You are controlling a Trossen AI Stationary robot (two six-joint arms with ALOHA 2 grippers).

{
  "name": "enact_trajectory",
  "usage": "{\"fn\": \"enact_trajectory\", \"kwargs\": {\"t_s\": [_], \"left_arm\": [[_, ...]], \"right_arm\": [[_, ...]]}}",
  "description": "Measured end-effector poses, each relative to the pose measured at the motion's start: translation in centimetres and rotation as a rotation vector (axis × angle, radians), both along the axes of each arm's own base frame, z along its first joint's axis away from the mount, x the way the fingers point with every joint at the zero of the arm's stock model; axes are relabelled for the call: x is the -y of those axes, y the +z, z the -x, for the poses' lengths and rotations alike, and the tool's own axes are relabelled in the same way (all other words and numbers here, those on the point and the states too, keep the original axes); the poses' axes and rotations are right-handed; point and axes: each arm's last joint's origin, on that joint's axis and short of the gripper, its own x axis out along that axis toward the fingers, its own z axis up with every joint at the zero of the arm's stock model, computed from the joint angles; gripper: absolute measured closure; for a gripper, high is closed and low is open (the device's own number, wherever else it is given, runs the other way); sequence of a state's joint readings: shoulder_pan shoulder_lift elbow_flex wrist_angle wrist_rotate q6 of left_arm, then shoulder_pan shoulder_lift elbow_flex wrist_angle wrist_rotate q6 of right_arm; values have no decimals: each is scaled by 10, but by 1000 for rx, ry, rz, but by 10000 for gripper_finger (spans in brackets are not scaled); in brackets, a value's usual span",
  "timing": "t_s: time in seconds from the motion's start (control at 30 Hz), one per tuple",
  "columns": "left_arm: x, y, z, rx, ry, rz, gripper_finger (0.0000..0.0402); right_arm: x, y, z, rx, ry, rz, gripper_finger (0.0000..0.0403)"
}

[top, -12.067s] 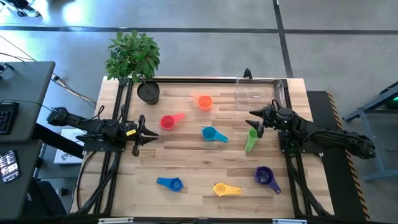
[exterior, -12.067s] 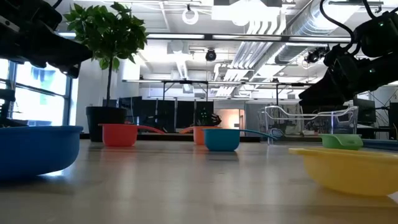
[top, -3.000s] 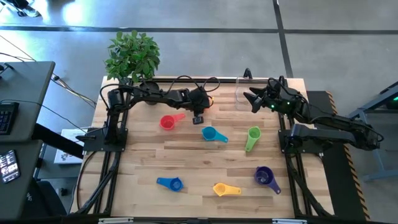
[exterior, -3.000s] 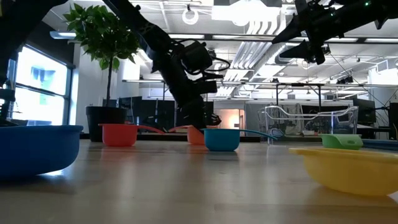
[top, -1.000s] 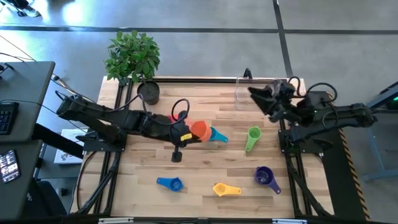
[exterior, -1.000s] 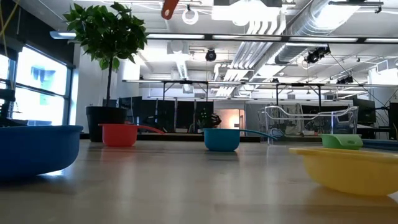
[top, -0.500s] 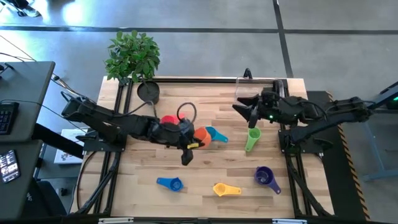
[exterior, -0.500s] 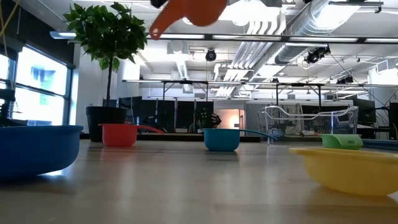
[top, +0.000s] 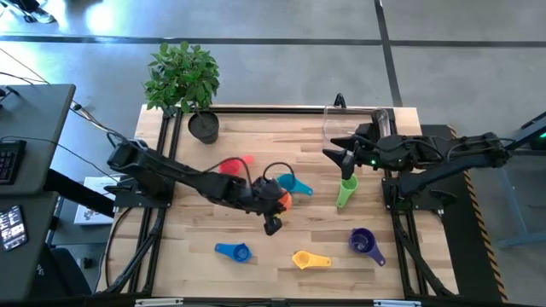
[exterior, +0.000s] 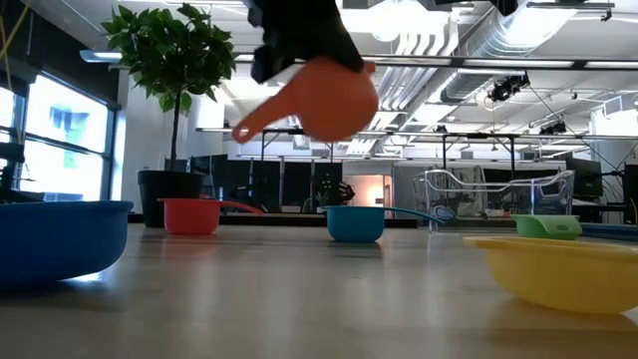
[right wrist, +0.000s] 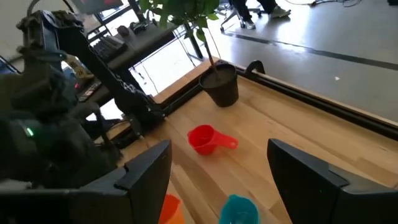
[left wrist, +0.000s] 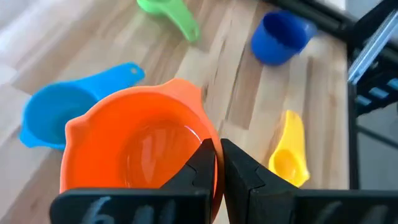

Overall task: Nest measuring cups in basket
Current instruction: Stack the orange measuring cup on top of the purple measuring cup

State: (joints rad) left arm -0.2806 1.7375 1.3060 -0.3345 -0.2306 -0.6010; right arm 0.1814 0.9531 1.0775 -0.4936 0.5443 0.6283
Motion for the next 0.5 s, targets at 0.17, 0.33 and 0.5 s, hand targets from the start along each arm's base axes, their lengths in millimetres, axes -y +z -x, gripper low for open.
{"fn": "enact_trajectory", "kwargs": {"t_s": [0.17, 0.33, 0.5], "left_arm": [[5, -29, -12, -56, -1, 6, 396], [7, -52, -18, -120, -4, 4, 396], [9, -62, -21, -137, -7, -1, 396]], "right_arm": [[0, 0, 0, -6, 5, 4, 146], [-1, 0, 0, -8, 24, -1, 146], [-1, -1, 0, -7, 44, -16, 146]]}}
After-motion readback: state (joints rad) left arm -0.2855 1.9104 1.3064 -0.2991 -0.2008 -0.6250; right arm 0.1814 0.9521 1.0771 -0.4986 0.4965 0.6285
